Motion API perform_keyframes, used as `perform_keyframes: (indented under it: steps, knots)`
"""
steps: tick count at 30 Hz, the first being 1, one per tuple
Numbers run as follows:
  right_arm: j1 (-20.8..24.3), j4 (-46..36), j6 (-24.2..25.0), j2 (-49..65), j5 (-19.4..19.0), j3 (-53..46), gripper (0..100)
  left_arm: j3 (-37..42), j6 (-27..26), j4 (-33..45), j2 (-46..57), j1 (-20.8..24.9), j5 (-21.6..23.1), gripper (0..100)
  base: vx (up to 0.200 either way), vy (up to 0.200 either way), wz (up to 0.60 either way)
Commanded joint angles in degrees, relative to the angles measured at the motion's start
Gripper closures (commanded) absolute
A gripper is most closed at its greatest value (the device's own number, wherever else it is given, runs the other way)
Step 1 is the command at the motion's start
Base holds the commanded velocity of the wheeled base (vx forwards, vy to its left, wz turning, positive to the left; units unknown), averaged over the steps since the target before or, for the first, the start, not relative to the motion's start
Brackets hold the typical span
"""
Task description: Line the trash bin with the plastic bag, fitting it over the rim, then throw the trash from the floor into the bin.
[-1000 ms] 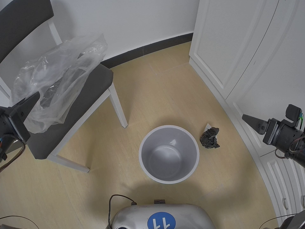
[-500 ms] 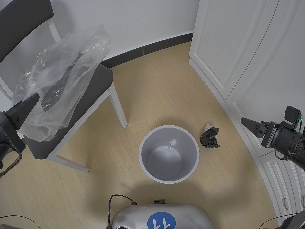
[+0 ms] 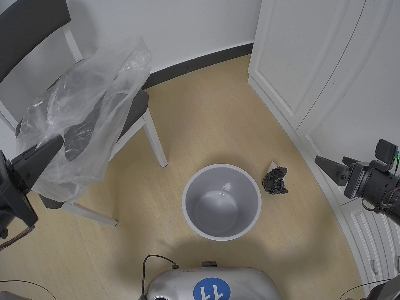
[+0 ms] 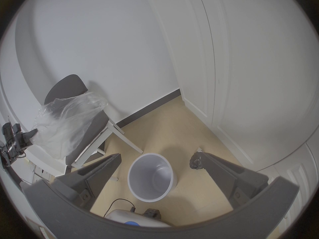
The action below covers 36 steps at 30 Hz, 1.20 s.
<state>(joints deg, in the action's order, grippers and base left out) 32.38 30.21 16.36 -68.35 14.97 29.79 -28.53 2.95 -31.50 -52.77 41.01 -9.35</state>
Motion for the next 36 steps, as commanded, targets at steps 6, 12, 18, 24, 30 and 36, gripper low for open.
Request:
perform_keyframes:
  steps: [6, 12, 18, 24, 30, 36]
  knots:
    - [1.7, 0.2, -0.2, 0.4, -0.2, -0.3, 0, 1.2, -0.1, -0.3, 4.4, 5.3, 1.8, 100, 0.000, 0.000, 0.00]
    - [2.5, 0.2, -0.2, 0.4, 0.0, -0.4, 0, 3.3, -0.1, 0.0, 6.9, 7.2, 7.2, 100, 0.000, 0.000, 0.00]
    - [2.5, 0.3, 0.3, -0.6, -0.4, -0.2, 0, 4.5, 0.0, 0.1, 7.2, 10.4, 10.8, 100, 0.000, 0.000, 0.00]
    - [2.6, 0.3, 0.7, -1.9, -0.7, -0.2, 0, 6.3, 0.0, 0.0, 7.9, 11.9, 13.4, 100, 0.000, 0.000, 0.00]
    - [4.0, 0.3, 0.9, -1.2, -0.7, -0.3, 0, 8.8, 0.0, -0.1, 8.7, 12.3, 19.5, 100, 0.000, 0.000, 0.00]
    - [5.7, 0.3, 2.5, -2.6, -0.8, -0.4, 0, 9.7, 0.4, -0.5, 9.2, 12.6, 21.8, 100, 0.000, 0.000, 0.00]
